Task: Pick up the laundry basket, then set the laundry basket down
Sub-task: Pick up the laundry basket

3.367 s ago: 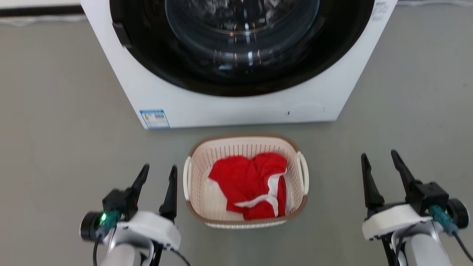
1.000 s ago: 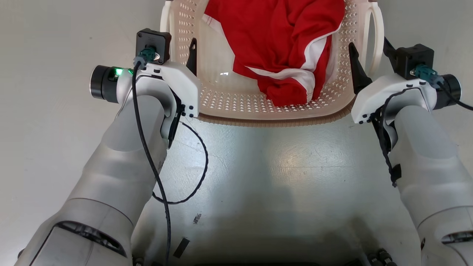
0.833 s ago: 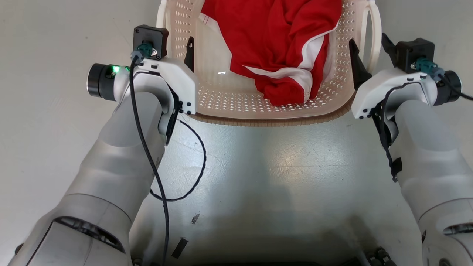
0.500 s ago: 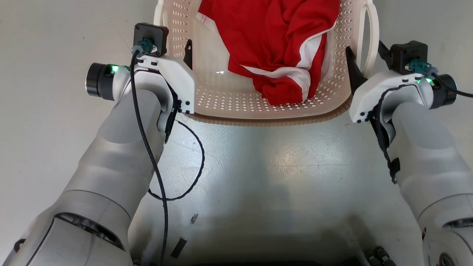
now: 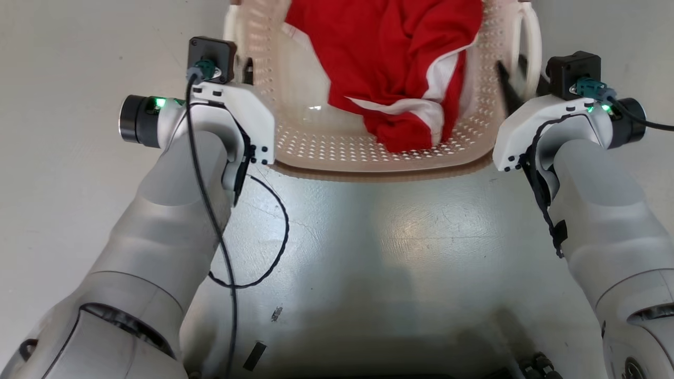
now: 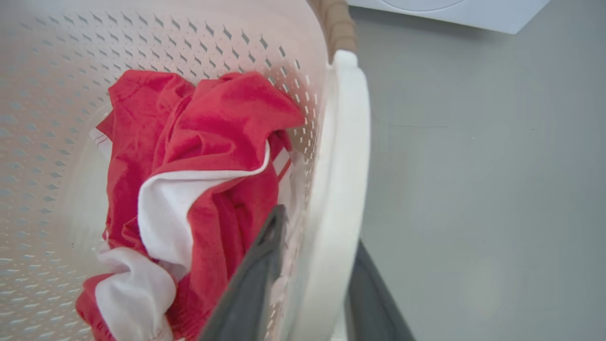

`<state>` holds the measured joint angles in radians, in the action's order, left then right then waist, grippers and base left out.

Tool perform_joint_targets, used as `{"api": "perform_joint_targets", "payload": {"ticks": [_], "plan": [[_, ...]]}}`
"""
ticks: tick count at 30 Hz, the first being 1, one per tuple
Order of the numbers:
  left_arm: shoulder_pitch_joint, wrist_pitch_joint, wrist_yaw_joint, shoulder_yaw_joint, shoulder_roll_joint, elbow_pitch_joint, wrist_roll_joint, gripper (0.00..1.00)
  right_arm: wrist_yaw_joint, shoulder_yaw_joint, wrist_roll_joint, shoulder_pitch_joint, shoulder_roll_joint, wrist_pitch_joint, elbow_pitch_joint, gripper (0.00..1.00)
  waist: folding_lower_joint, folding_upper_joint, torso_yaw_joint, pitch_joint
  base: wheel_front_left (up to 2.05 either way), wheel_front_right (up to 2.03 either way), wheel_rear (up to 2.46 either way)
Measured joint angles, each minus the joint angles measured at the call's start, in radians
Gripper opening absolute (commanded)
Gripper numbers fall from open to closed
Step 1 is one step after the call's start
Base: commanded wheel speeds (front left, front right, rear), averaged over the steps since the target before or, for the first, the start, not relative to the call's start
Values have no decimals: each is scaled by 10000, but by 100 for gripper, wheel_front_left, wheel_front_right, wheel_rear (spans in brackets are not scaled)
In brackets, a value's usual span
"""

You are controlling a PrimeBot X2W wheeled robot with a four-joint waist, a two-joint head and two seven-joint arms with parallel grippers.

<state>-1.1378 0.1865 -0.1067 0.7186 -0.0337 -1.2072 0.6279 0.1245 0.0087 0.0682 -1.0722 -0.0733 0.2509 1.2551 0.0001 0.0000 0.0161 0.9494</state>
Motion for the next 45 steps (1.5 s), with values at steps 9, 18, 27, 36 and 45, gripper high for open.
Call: {"api": "perform_joint_targets", "payload": {"ticks": [9,18,27,36,45], "plan": [[118,-13,-94,403,25,10,502,0,-12,238,-297,59,-21,-15,180,0,0,0,16,-383,0,0,0],[1277,-119,-209,899,29,-221,974,0,-15,1866,-1547,1024,-17,-679,165,0,0,0,-63,-1559,0,0,0],[2794,-198,-268,1020,17,-623,1436,0,-102,4063,-3467,2672,-40,-1916,-848,0,0,0,-426,-3381,0,0,0],[4585,-744,-123,1141,13,-853,1891,0,-111,5478,-4800,4411,-46,-3361,-1256,0,0,0,-952,-5687,0,0,0],[5748,-1496,31,1613,-42,-665,2153,0,-115,6186,-5473,5404,-50,-4207,-1392,0,0,1,-1369,-7844,0,0,0]]}}
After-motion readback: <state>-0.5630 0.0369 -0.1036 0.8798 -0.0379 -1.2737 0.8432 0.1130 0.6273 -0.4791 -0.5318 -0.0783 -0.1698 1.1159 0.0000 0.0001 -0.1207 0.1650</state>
